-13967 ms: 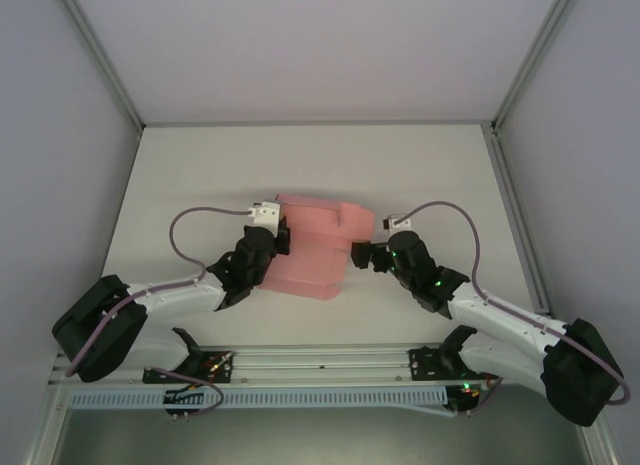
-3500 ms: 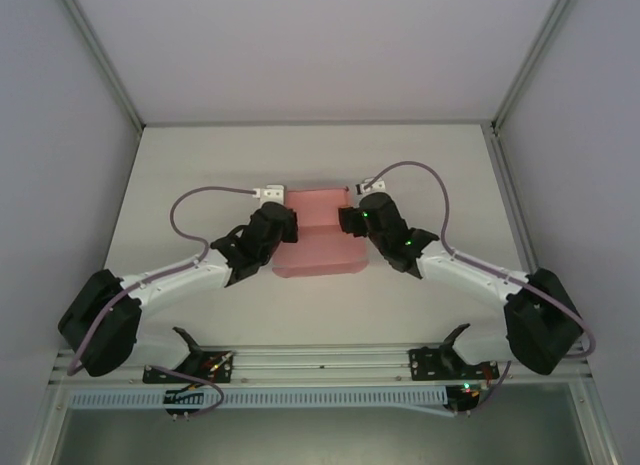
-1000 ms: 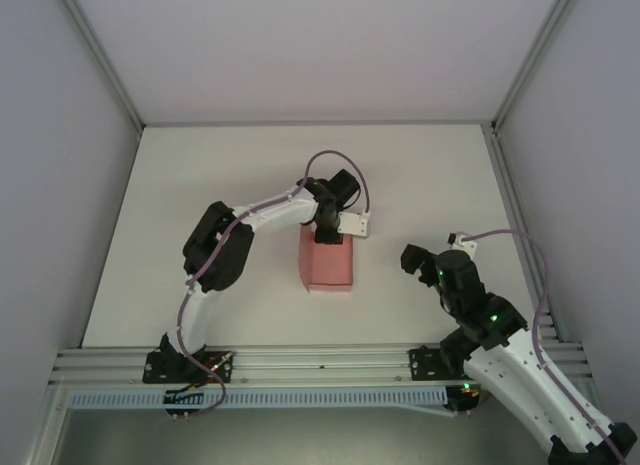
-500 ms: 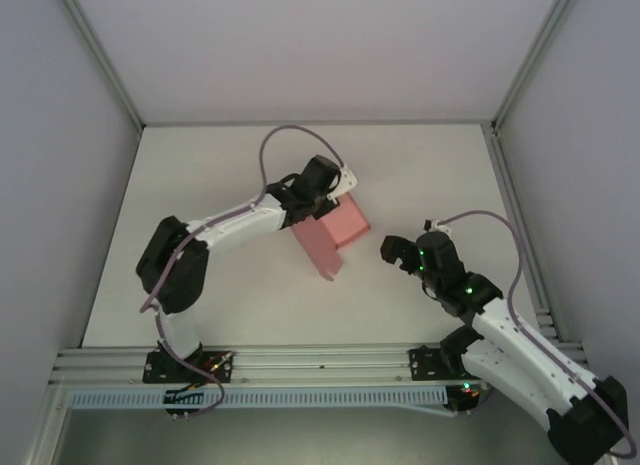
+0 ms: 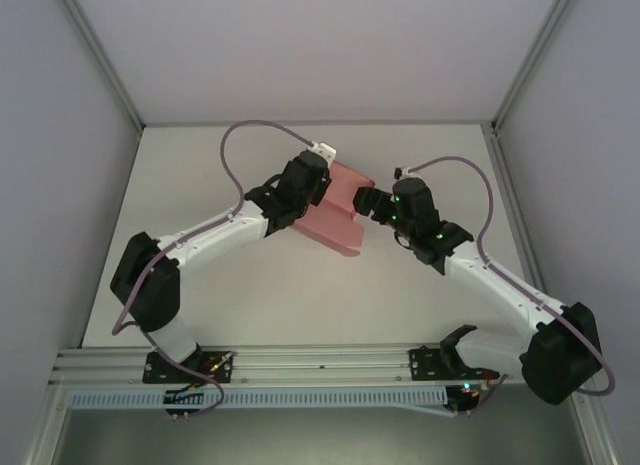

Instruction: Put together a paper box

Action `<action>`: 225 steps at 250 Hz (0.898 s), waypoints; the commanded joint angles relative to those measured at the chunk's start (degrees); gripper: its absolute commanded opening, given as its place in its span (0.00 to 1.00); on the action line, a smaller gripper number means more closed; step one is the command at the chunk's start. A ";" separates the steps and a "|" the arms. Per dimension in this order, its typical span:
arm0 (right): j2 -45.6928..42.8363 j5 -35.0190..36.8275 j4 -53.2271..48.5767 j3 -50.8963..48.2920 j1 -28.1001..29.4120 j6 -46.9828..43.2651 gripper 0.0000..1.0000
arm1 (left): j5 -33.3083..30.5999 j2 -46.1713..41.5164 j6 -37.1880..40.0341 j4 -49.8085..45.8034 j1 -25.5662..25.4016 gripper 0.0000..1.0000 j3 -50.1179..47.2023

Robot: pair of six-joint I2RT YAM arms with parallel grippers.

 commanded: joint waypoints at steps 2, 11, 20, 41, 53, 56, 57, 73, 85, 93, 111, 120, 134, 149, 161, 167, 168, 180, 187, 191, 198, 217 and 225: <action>2.85 -1.15 1.47 0.75 -0.19 0.66 0.78 | -1.68 -0.74 -4.50 1.26 -0.28 0.00 -0.32; 3.69 -1.37 2.44 0.42 -0.22 0.94 0.76 | -1.67 -0.78 -5.08 1.30 -0.29 0.00 -0.32; 4.48 -1.29 3.79 0.14 -0.22 1.01 0.75 | -1.57 -0.81 -5.47 1.44 -0.32 0.00 -0.41; 6.43 0.13 5.23 0.96 -0.21 0.88 0.66 | -0.86 -0.81 -5.73 0.92 -0.36 0.00 -0.31; 7.48 1.58 5.04 2.07 -0.17 0.65 0.61 | -0.73 -0.84 -6.05 0.97 -0.35 0.00 -0.50; 7.66 1.72 5.24 2.21 -0.18 0.49 0.60 | -0.63 -0.98 -5.96 1.00 -0.36 0.00 -0.64; 7.78 1.77 5.28 2.31 -0.21 0.43 0.59 | -0.63 -0.97 -5.93 1.00 -0.38 0.00 -0.61; 8.99 2.81 5.18 3.56 -0.27 -0.12 0.51 | -0.36 -1.05 -5.88 0.90 -0.36 0.00 -0.94; 9.78 3.33 4.80 4.38 -0.28 -0.64 0.45 | -0.34 -0.96 -5.88 0.68 -0.38 0.00 -0.94; 10.29 3.67 4.32 4.96 -0.24 -0.80 0.43 | -0.34 -1.05 -6.16 0.65 -0.42 0.00 -0.96; 11.34 4.52 3.35 5.58 -0.27 -0.76 0.38 | 0.07 -1.45 -6.72 0.91 -0.41 0.00 -1.41; 11.72 4.79 3.34 5.51 -0.25 -0.70 0.36 | 0.68 -1.78 -6.86 1.45 -0.41 0.00 -1.79; 12.06 4.70 3.55 5.41 -0.29 -0.47 0.30 | 1.57 -2.27 -6.84 2.34 -0.31 0.00 -2.47; 12.39 5.05 3.32 5.36 -0.32 -0.43 0.25 | 2.33 -2.45 -7.20 2.58 -0.20 0.00 -2.70; 12.37 5.14 3.22 5.41 -0.29 -0.72 0.19 | 3.09 -2.70 -7.62 2.63 -0.03 0.00 -2.74; 12.26 5.42 3.03 5.43 -0.22 -0.86 0.17 | 3.56 -2.85 -7.62 2.75 0.02 0.00 -2.80; 12.28 5.42 3.03 5.42 -0.27 -0.86 0.16 | 3.63 -2.87 -7.68 2.80 0.06 0.00 -2.84; 11.96 5.71 2.86 5.30 -0.27 -1.08 0.10 | 4.13 -3.18 -7.99 3.15 0.25 0.00 -3.09; 11.73 5.91 2.86 5.32 -0.32 -1.26 0.08 | 4.21 -3.31 -8.20 3.35 0.42 0.00 -3.25; 11.69 5.97 2.77 5.32 -0.26 -1.30 0.08 | 4.22 -3.40 -8.31 3.51 0.42 0.00 -3.32; 11.40 6.07 2.72 5.24 -0.29 -1.22 0.08 | 4.28 -3.64 -8.64 3.76 0.54 0.00 -3.48; 10.74 5.77 3.31 4.62 -0.27 -1.43 0.04 | 5.45 -4.43 -9.39 4.79 1.02 0.00 -4.37; 10.31 5.40 3.60 4.36 -0.23 -1.47 0.01 | 6.20 -4.64 -9.30 5.11 1.20 0.00 -4.66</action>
